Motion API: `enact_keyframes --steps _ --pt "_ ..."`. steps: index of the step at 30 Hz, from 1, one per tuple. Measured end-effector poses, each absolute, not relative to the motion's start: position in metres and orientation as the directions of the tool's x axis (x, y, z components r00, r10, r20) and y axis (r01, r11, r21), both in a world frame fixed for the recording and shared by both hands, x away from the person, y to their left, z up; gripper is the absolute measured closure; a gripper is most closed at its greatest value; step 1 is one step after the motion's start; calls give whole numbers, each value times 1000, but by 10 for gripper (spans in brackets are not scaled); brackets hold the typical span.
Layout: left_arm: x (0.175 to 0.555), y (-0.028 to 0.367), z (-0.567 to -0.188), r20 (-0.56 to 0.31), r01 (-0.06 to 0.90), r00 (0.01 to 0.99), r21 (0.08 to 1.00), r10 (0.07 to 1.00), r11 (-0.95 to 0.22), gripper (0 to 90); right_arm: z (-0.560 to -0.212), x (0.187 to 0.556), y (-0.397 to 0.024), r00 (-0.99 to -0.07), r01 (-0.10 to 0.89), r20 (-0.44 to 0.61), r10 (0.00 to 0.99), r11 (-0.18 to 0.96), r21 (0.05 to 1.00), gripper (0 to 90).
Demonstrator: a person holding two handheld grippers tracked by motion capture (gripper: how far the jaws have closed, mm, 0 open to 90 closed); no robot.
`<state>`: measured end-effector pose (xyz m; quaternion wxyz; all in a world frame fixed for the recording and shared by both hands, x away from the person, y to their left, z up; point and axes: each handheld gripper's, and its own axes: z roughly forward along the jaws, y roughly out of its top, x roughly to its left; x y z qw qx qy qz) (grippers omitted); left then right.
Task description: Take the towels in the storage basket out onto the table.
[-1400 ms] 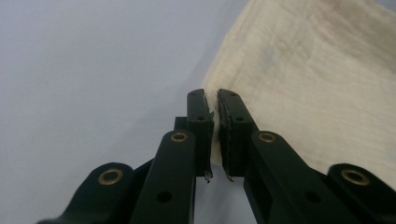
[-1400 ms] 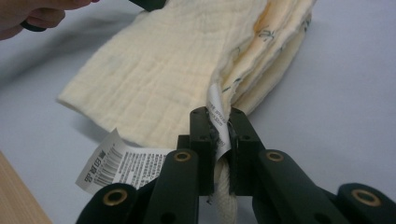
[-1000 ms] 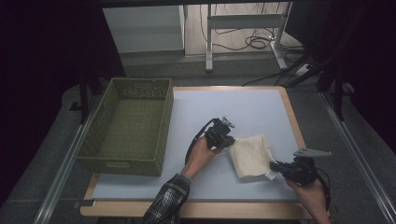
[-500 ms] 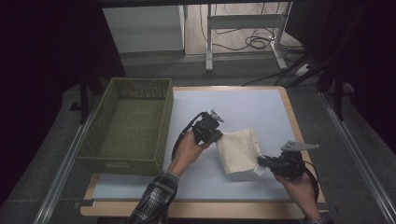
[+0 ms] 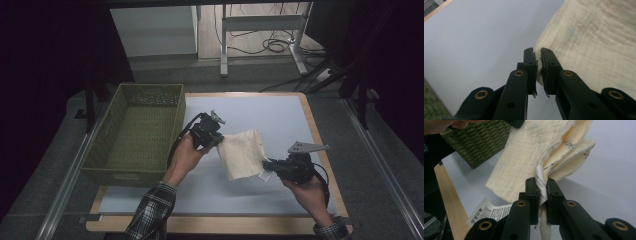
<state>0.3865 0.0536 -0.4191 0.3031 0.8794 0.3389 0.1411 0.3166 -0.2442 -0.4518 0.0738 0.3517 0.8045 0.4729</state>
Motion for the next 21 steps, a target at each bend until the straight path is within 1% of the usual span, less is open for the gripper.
enact_keyframes --steps 8,18,21 --pt "383 72 -409 57 518 714 627 698 -581 831 -441 321 -228 -762 475 200 616 321 820 825" --pt "380 96 -398 37 542 698 625 715 -562 832 -436 326 -209 -779 462 202 593 327 824 825" --pt "380 104 -396 35 552 698 611 716 -568 832 -433 328 -202 -786 457 200 585 331 825 825"
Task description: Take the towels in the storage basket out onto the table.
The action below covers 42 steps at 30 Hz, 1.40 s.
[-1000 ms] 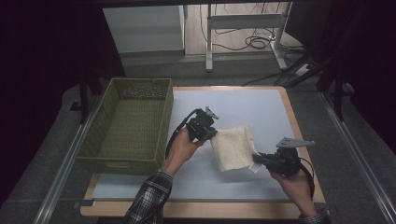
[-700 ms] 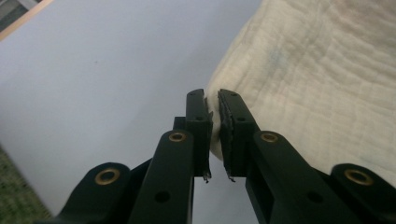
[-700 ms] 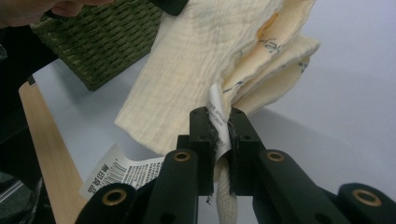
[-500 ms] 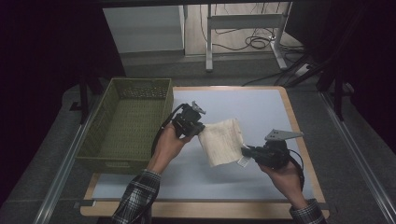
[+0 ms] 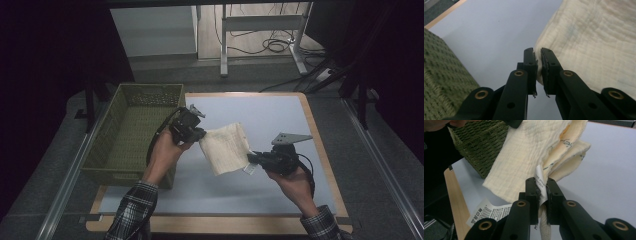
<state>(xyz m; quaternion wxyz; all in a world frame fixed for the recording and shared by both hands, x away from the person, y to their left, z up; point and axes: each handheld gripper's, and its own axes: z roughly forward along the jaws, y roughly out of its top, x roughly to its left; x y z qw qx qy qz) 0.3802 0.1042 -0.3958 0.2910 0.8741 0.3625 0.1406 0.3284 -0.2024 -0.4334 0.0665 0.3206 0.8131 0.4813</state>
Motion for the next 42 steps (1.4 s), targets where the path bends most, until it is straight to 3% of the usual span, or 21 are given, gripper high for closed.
enact_keyframes --steps 22,42 --pt "370 159 -376 11 587 655 623 756 -518 832 -414 334 -155 -832 410 177 526 366 835 825" --pt "357 224 -353 31 619 559 649 829 -442 833 -389 343 -92 -872 355 152 464 389 850 825"
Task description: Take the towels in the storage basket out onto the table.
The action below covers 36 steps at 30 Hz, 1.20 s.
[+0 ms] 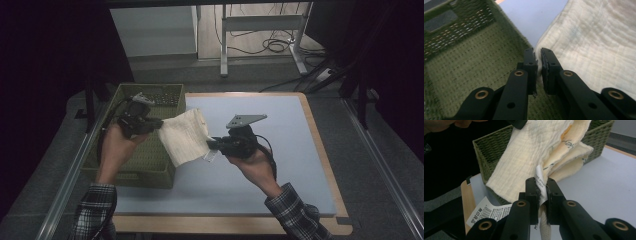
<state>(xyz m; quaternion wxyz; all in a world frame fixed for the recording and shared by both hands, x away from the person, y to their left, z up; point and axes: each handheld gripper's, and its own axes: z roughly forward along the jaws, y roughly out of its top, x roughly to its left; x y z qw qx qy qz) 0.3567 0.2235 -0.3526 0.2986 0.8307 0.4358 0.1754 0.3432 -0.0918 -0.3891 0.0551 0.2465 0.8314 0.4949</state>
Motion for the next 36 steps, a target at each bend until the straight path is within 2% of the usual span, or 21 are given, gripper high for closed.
enact_keyframes --steps 12,36 --pt "352 258 -355 37 651 502 641 864 -406 834 -388 347 -49 -891 328 137 432 405 854 825" --pt "346 314 -389 27 727 402 598 915 -337 835 -424 340 33 -903 349 169 396 443 826 824"
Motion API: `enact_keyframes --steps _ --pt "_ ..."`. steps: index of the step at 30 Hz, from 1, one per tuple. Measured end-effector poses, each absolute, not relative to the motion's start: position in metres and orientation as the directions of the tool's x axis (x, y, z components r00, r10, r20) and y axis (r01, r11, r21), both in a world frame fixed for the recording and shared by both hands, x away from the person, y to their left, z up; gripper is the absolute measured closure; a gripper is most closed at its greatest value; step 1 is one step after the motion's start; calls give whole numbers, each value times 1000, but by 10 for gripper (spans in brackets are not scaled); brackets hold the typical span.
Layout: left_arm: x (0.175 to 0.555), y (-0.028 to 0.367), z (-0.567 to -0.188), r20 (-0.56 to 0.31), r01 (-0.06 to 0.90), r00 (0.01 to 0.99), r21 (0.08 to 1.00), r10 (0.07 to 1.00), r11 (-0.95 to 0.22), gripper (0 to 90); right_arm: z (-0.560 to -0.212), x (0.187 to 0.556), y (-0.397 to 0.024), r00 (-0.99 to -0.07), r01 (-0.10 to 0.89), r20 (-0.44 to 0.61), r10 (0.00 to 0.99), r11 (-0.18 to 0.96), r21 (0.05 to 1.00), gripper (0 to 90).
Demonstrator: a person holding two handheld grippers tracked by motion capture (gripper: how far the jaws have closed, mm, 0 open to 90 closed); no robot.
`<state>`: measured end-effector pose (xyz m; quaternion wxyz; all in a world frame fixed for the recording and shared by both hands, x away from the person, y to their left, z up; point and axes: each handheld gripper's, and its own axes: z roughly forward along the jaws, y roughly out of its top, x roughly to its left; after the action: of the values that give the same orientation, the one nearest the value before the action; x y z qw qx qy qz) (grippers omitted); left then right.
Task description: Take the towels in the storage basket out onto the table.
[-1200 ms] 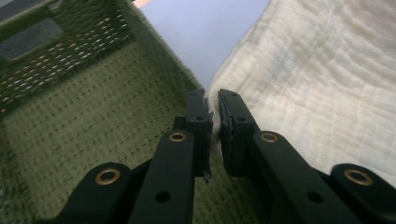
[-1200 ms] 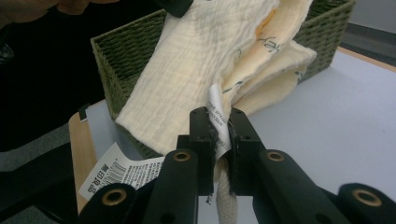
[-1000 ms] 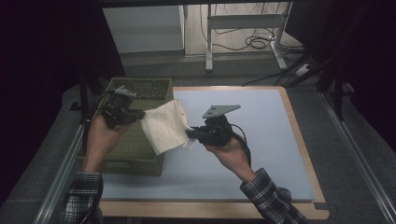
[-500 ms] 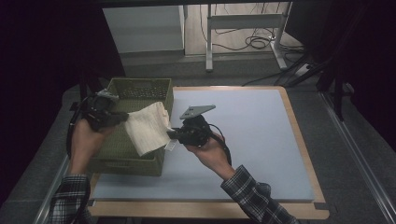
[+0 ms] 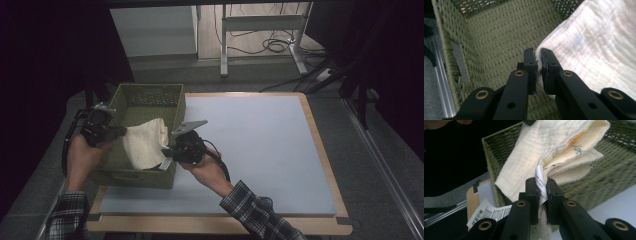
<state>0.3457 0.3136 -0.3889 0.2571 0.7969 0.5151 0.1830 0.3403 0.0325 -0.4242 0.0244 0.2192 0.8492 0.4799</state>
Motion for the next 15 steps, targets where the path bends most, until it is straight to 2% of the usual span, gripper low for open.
enact_keyframes --steps 15 --pt "350 320 -410 32 738 398 582 917 -341 834 -446 330 64 -888 397 204 413 462 793 819"
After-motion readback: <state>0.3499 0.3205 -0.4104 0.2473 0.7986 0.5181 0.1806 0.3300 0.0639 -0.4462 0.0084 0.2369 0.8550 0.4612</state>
